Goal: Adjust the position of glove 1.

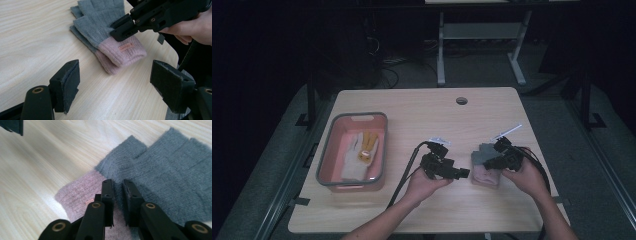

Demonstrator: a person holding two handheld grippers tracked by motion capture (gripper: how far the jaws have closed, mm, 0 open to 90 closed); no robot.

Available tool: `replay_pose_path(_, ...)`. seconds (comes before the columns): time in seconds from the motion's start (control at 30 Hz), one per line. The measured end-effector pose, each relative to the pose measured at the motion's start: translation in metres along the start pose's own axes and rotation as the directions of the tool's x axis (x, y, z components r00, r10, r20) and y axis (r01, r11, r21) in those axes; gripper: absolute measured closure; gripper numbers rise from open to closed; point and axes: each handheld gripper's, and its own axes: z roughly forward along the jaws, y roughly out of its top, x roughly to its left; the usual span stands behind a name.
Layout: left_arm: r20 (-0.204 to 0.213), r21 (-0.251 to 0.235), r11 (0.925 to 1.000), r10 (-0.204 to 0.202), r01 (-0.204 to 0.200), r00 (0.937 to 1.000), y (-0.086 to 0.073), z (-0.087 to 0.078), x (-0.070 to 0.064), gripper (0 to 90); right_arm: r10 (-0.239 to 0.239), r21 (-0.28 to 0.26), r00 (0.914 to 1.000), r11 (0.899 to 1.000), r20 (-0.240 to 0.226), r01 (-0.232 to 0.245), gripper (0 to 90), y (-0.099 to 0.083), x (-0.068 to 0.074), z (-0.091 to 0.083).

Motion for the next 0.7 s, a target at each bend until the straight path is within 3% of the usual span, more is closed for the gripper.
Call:
replay_pose_path(0.07, 0.002, 0.000, 1.0000, -0.007, 0.007, 1.0000, 0.000, 0.001, 0.000, 23.8, 0.010, -0.015, 0.9999, 1.000, -0.014, -0.011, 72.0, -0.001, -0.001, -0.001)
replay_pose_path(0.17, 0.002, 0.004, 1.0000, -0.007, 0.007, 1.0000, 0.001, 0.003, 0.001, 24.3, 0.025, -0.060, 0.9996, 0.998, 0.011, -0.025, 66.8, -0.004, -0.001, -0.007)
replay_pose_path(0.23, 0.008, 0.004, 0.9996, -0.027, 0.027, 0.9996, 0.002, 0.007, 0.002, 25.8, 0.047, -0.085, 0.9988, 0.995, 0.014, -0.046, 64.6, -0.006, -0.002, -0.012)
replay_pose_path(0.33, -0.005, 0.013, 0.9998, -0.016, 0.016, 0.9999, 0.005, 0.012, -0.001, 27.0, 0.077, -0.104, 0.9969, 0.992, 0.014, -0.075, 60.2, -0.010, -0.005, -0.017)
replay_pose_path(0.5, -0.005, 0.027, 0.9994, -0.021, 0.021, 0.9998, 0.008, 0.023, -0.002, 29.6, 0.139, -0.125, 0.9902, 0.982, -0.006, -0.139, 52.5, -0.017, -0.011, -0.021)
replay_pose_path(0.67, -0.003, 0.033, 0.9988, -0.035, 0.035, 0.9994, 0.011, 0.032, -0.002, 33.3, 0.177, -0.139, 0.9841, 0.974, -0.012, -0.177, 50.8, -0.024, -0.013, -0.022)
replay_pose_path(0.7, 0.005, 0.040, 0.9981, -0.046, 0.046, 0.9989, 0.012, 0.037, -0.001, 34.1, 0.200, -0.146, 0.9797, 0.969, -0.014, -0.200, 50.7, -0.027, -0.015, -0.022)
